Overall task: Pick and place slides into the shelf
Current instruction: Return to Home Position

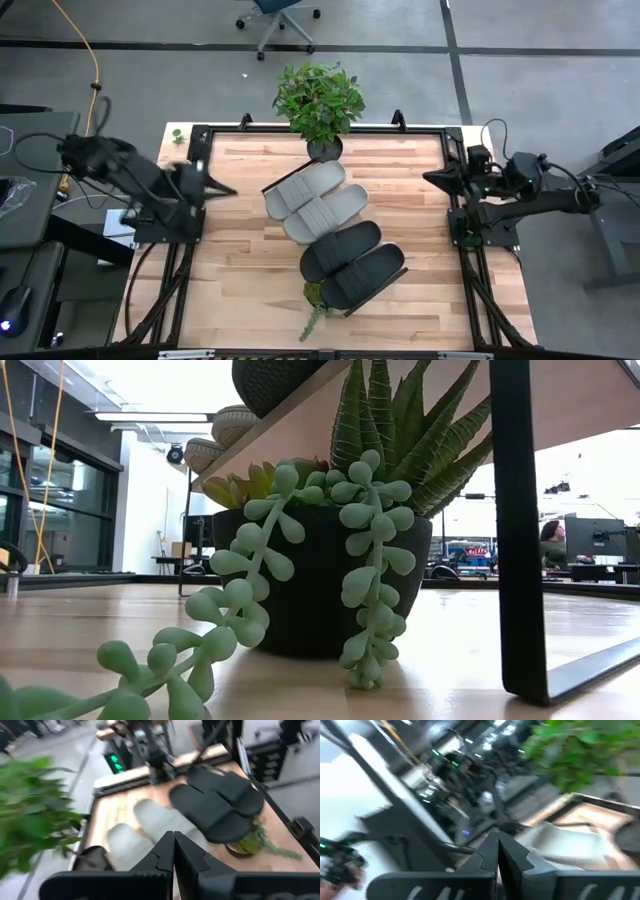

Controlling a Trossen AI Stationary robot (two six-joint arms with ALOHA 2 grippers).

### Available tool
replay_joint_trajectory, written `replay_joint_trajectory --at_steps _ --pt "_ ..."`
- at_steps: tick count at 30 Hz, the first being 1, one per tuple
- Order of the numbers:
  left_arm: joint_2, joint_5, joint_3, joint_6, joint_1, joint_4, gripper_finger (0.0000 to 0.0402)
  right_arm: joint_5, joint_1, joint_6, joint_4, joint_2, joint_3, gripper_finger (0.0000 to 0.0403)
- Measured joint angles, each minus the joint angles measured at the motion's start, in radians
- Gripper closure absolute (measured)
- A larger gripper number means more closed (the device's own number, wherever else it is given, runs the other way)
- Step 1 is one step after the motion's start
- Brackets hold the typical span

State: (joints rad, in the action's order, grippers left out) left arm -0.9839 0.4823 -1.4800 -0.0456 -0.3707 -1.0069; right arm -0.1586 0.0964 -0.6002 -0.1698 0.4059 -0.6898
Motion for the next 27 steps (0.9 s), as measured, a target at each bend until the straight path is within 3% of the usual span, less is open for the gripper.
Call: replay_joint_trajectory --at_steps 6,12,15,22,27 --pt "0.131 -0.048 0.074 -0.041 0.167 0.028 0.0401 -0.024 -0.078 0.063 -0.273 -0.010 -0.100 0.0402" --pt "0.195 -0.332 0.291 -0.123 0.408 0.259 0.0401 0.044 -0.170 0.107 -0.375 -0.005 -0.130 0.0403" --pt "0.216 -0.407 0.424 -0.109 0.490 0.365 0.0401 0.093 -0.210 0.103 -0.392 -0.008 -0.117 0.0403" --pt "0.329 -0.448 0.687 -0.078 0.534 0.664 0.0402 0.217 -0.261 0.011 -0.288 -0.054 0.037 0.0403" --pt "0.441 -0.447 0.830 -0.036 0.534 0.729 0.0402 0.219 -0.271 -0.021 -0.197 -0.089 0.151 0.0403"
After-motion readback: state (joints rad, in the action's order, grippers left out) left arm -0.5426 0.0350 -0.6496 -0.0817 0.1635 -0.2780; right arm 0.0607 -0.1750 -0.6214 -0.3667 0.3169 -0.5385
